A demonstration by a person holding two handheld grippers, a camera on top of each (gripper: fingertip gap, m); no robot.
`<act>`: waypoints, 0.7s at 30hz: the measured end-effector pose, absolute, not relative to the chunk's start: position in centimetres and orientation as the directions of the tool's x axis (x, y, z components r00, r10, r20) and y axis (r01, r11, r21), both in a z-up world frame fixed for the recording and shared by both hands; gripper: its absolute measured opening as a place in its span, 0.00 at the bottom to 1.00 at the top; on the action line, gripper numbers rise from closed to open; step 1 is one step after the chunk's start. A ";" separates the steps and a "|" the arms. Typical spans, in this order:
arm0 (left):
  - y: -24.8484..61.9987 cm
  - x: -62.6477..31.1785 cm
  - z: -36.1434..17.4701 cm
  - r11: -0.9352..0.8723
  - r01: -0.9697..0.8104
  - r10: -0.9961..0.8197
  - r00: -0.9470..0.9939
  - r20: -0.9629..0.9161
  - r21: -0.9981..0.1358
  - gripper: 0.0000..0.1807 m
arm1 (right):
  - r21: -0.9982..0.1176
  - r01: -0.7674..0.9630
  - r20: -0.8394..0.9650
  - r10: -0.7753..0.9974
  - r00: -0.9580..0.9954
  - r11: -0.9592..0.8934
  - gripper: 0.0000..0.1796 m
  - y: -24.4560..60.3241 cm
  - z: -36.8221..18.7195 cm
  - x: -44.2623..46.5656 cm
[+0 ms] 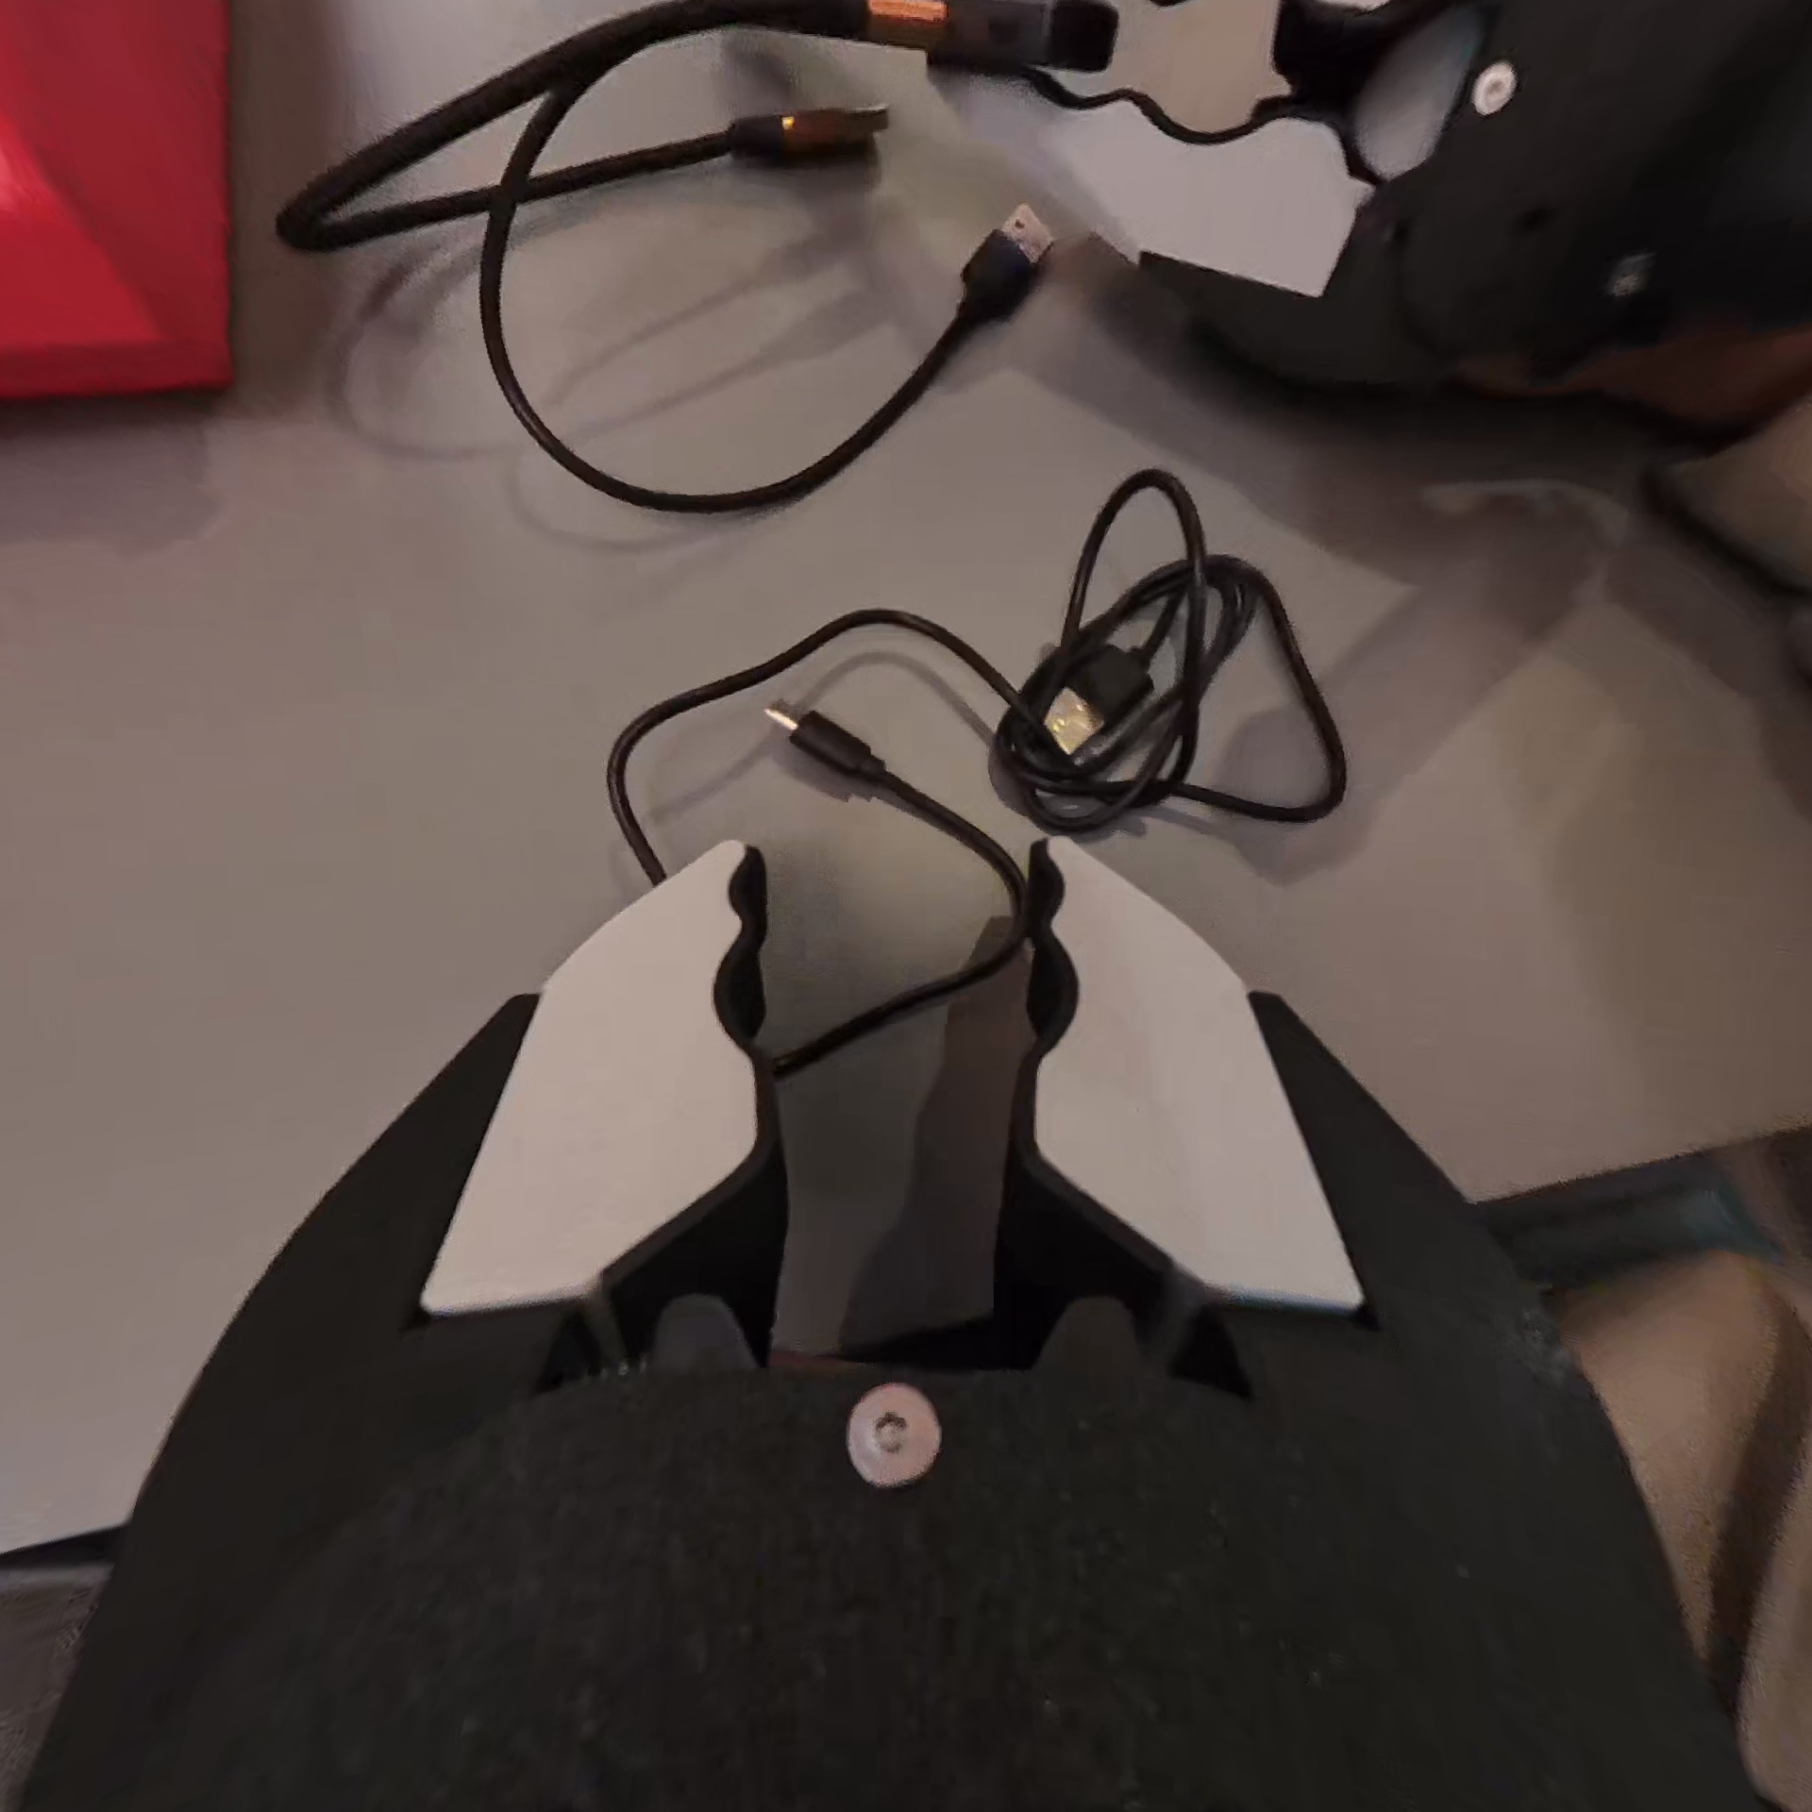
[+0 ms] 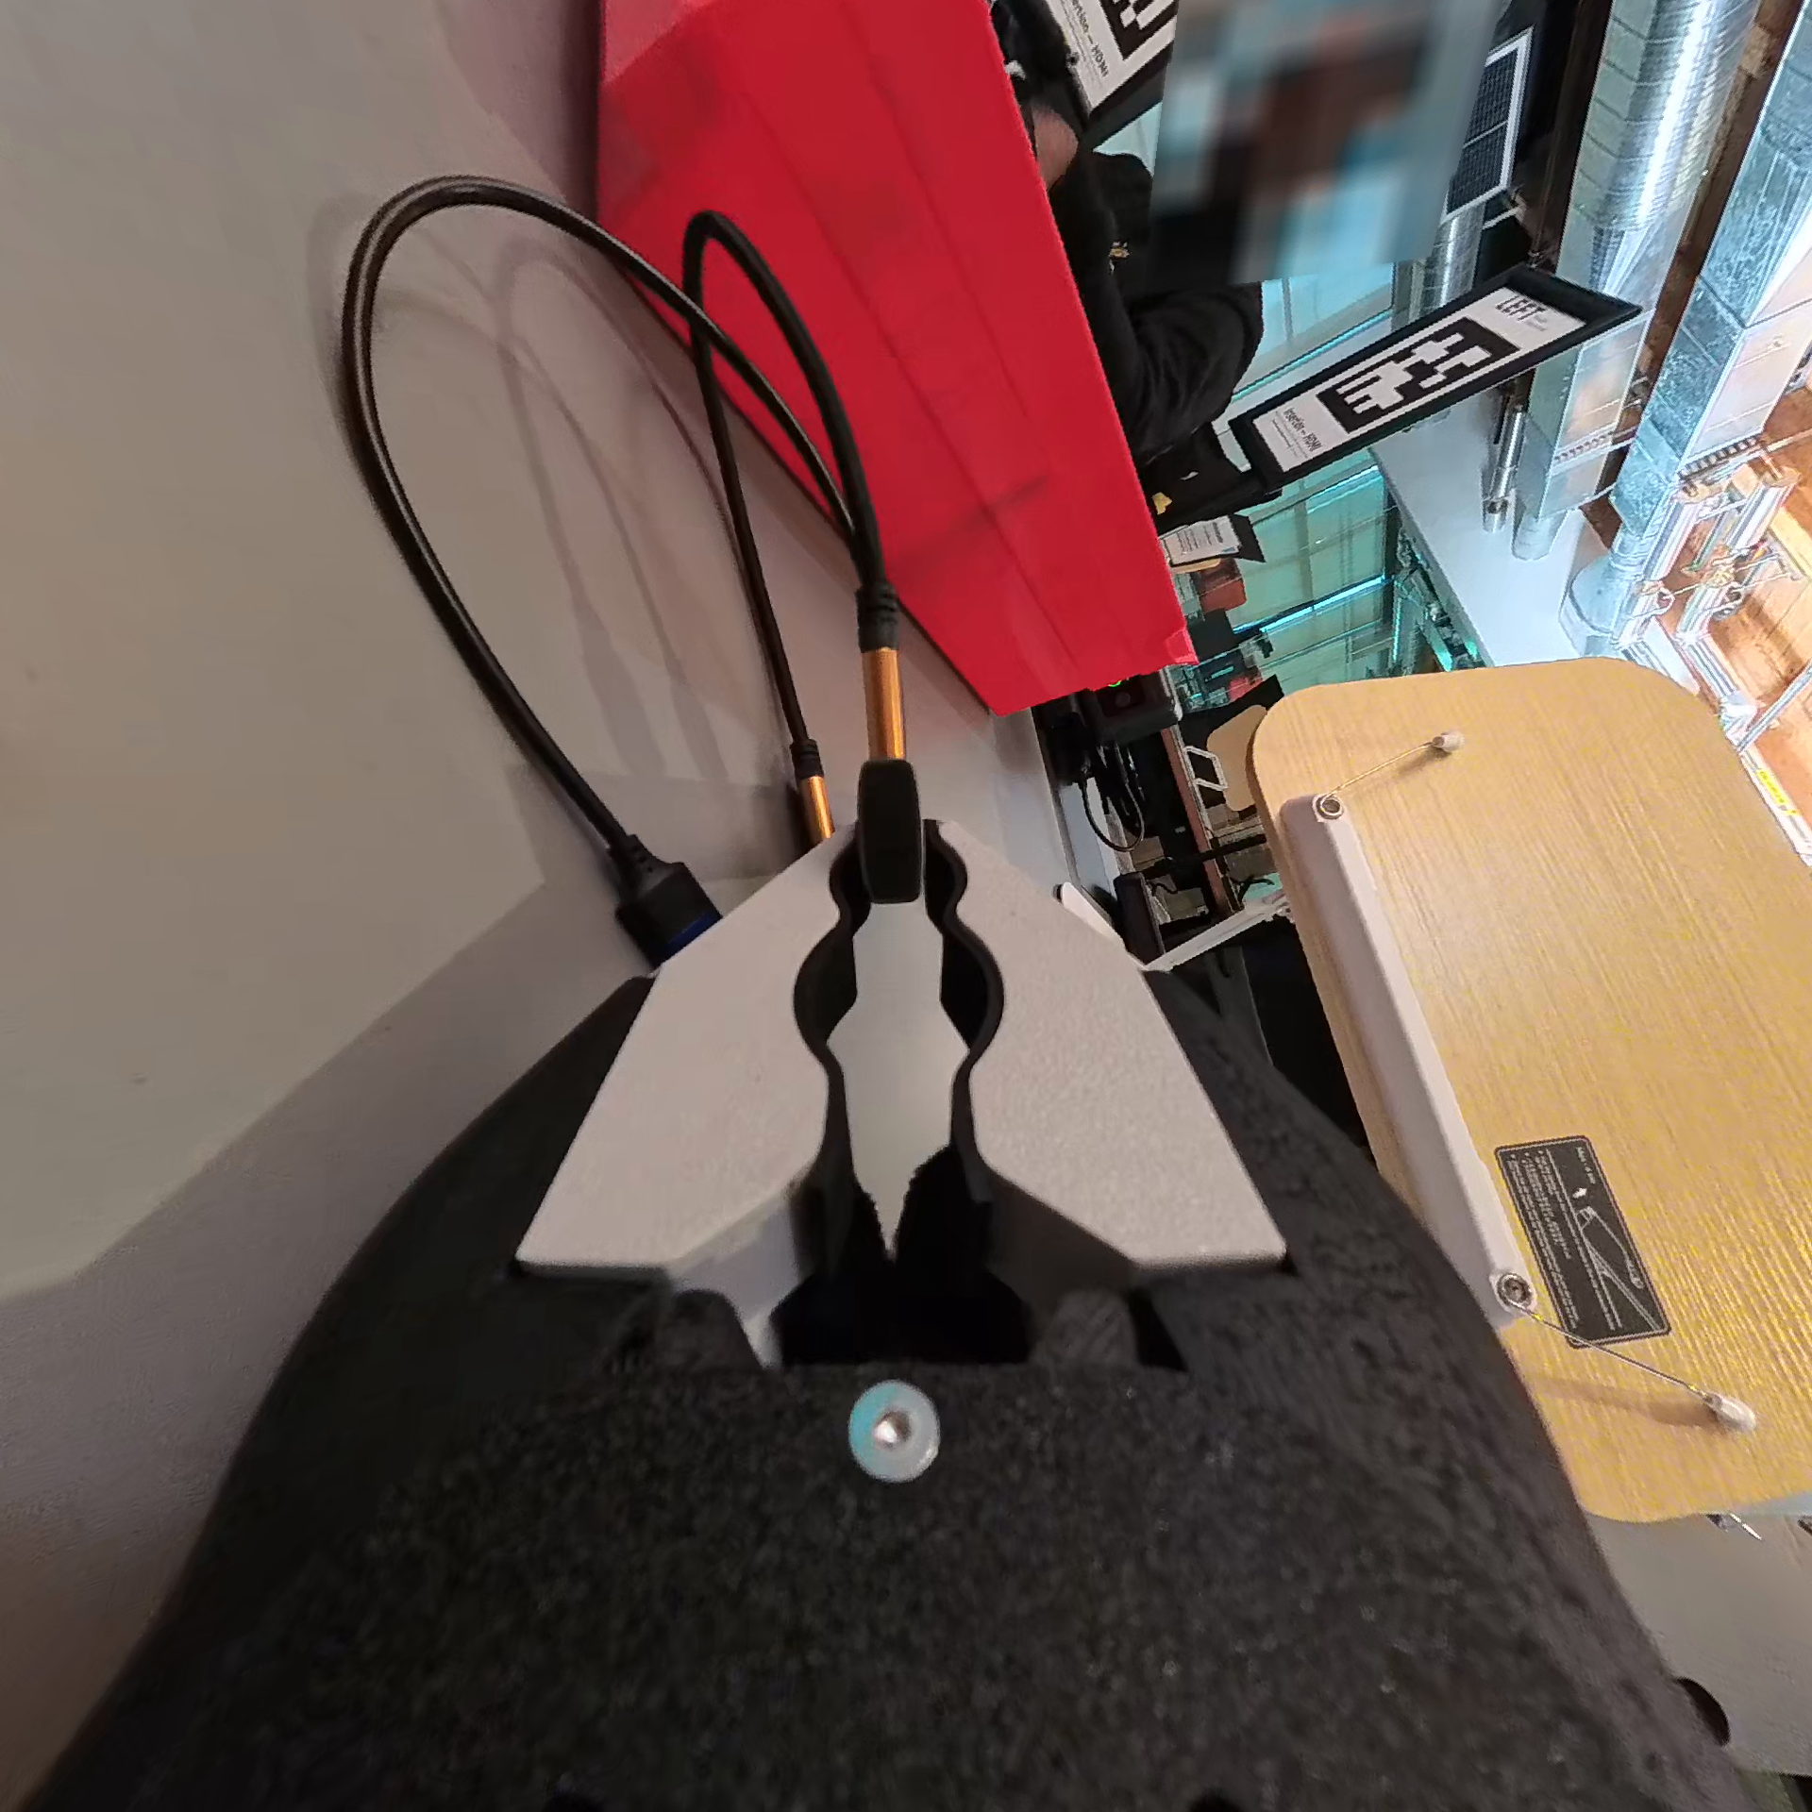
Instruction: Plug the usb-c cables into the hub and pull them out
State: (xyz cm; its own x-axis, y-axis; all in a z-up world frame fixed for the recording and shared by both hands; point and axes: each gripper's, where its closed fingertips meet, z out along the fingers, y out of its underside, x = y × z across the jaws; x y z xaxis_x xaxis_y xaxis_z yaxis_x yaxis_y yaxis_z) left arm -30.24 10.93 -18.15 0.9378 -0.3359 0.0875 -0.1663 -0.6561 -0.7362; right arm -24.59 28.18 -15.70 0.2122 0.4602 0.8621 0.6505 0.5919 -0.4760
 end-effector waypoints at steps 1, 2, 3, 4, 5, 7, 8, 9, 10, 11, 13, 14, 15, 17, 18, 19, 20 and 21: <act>11.3 -30.2 -18.3 -0.670 -0.142 -0.326 0.938 0.117 -0.729 0.30 | -0.478 0.650 0.861 0.461 0.214 0.591 0.05 28.2 -15.7 -24.6; 11.7 -30.1 -18.4 -0.684 -0.116 -0.315 0.937 0.149 -0.720 0.30 | -0.480 0.649 0.860 0.462 0.215 0.591 0.05 28.2 -15.7 -24.6; 12.1 -30.1 -18.5 -0.695 -0.096 -0.306 0.936 0.173 -0.712 0.29 | -0.482 0.648 0.859 0.464 0.217 0.590 0.05 28.2 -15.6 -24.6; 12.4 -29.9 -18.6 -0.705 -0.086 -0.304 0.933 0.191 -0.704 0.29 | -0.484 0.647 0.858 0.465 0.218 0.589 0.05 28.2 -15.6 -24.6; 12.7 -29.7 -18.7 -0.715 -0.087 -0.309 0.929 0.202 -0.694 0.28 | -0.484 0.647 0.858 0.465 0.219 0.589 0.05 28.2 -15.6 -24.6; 13.1 -29.3 -19.2 -0.720 -0.130 -0.342 0.921 0.185 -0.682 0.25 | -0.485 0.647 0.857 0.466 0.219 0.589 0.05 28.2 -15.6 -24.6; 13.3 -29.2 -19.3 -0.712 -0.165 -0.359 0.921 0.152 -0.683 0.23 | -0.486 0.647 0.857 0.466 0.219 0.588 0.05 28.2 -15.6 -24.6; 13.4 -29.2 -19.4 -0.704 -0.202 -0.380 0.917 0.120 -0.681 0.23 | -0.486 0.647 0.857 0.467 0.219 0.588 0.05 28.2 -15.6 -24.6; 13.4 -28.9 -19.4 -0.696 -0.236 -0.410 0.906 0.106 -0.678 0.20 | -0.486 0.647 0.857 0.467 0.219 0.588 0.05 28.2 -15.6 -24.6; 13.3 -28.5 -19.4 -0.688 -0.261 -0.443 0.890 0.106 -0.677 0.16 | -0.486 0.647 0.857 0.467 0.219 0.588 0.05 28.2 -15.6 -24.6; 13.1 -27.8 -19.4 -0.663 -0.321 -0.512 0.854 0.097 -0.676 0.10 | -0.487 0.646 0.856 0.468 0.219 0.588 0.05 28.2 -15.6 -24.6; 12.9 -27.7 -19.4 -0.646 -0.358 -0.542 0.837 0.075 -0.674 0.07 | -0.487 0.646 0.856 0.469 0.219 0.588 0.05 28.2 -15.6 -24.6; 12.7 -27.6 -19.6 -0.632 -0.393 -0.565 0.823 0.050 -0.668 0.09 | -0.487 0.646 0.856 0.469 0.219 0.588 0.05 28.2 -15.6 -24.6; 12.5 -27.5 -19.7 -0.607 -0.438 -0.581 0.814 -0.006 -0.663 0.09 | -0.488 0.646 0.855 0.470 0.218 0.588 0.05 28.2 -15.6 -24.6; 12.6 -27.7 -19.6 -0.606 -0.439 -0.571 0.821 -0.021 -0.663 0.11 | -0.488 0.645 0.855 0.470 0.219 0.588 0.05 28.3 -15.6 -24.6; 12.7 -27.7 -19.4 -0.610 -0.419 -0.555 0.832 -0.016 -0.672 0.15 | -0.489 0.645 0.855 0.471 0.219 0.587 0.05 28.2 -15.6 -24.6; 12.9 -27.8 -19.2 -0.621 -0.388 -0.535 0.845 0.007 -0.681 0.16 | -0.489 0.645 0.854 0.471 0.219 0.587 0.05 28.3 -15.6 -24.6; 13.2 -28.0 -19.1 -0.642 -0.350 -0.506 0.862 0.034 -0.682 0.16 | -0.489 0.645 0.854 0.471 0.219 0.587 0.05 28.3 -15.6 -24.6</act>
